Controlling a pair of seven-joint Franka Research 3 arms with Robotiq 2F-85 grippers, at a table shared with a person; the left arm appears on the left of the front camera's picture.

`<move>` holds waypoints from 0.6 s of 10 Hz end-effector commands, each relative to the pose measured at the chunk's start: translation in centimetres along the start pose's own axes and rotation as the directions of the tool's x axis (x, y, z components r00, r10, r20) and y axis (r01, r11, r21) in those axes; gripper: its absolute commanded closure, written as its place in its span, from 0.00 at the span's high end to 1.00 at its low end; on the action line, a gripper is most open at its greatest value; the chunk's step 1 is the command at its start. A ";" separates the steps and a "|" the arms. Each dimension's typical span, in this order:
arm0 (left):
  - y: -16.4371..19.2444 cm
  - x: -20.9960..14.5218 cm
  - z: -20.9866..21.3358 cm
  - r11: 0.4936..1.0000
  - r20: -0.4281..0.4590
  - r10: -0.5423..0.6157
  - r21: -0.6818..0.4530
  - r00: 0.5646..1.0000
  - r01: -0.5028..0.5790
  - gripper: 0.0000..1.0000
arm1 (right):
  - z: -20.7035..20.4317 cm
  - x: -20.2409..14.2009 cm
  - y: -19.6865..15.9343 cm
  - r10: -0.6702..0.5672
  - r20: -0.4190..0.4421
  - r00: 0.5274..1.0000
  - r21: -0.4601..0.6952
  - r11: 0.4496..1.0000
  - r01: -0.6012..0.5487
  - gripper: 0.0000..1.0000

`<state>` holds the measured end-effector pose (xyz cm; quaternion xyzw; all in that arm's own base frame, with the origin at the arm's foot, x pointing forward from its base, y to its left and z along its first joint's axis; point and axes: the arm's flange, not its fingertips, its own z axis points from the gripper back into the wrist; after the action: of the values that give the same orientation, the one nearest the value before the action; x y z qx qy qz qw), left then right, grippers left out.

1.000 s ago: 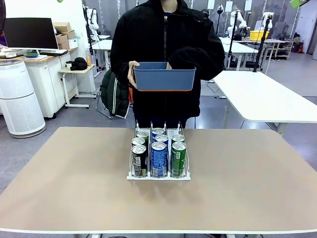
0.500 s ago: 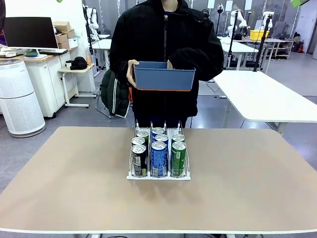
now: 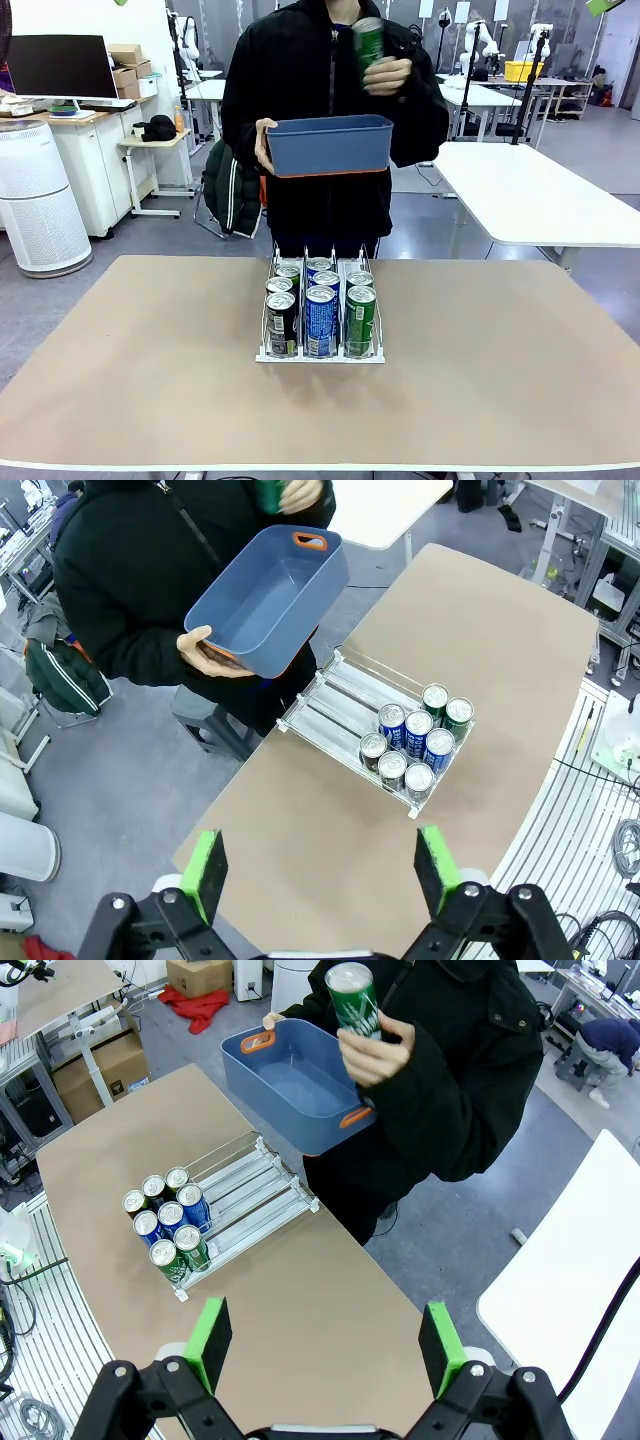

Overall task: Fill the beverage cans into the dispenser.
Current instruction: Pick up the Sprite handed by the human.

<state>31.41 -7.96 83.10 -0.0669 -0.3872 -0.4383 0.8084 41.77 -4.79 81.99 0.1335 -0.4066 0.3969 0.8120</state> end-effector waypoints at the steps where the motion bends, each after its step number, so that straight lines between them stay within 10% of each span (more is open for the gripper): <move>1: 0.1 -0.1 0.0 1.000 0.004 0.001 0.006 1.000 -0.001 1.00 | -0.1 0.0 0.1 -0.001 0.002 1.000 -0.003 1.000 0.001 1.00; 6: 0.1 -0.1 0.0 1.000 0.004 0.001 0.006 1.000 -0.001 1.00 | -0.1 0.0 0.1 -0.001 0.002 1.000 -0.003 1.000 0.001 1.00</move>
<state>31.41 -7.96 83.10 -0.0668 -0.3872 -0.4383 0.8084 41.77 -4.79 81.99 0.1335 -0.4066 0.3969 0.8120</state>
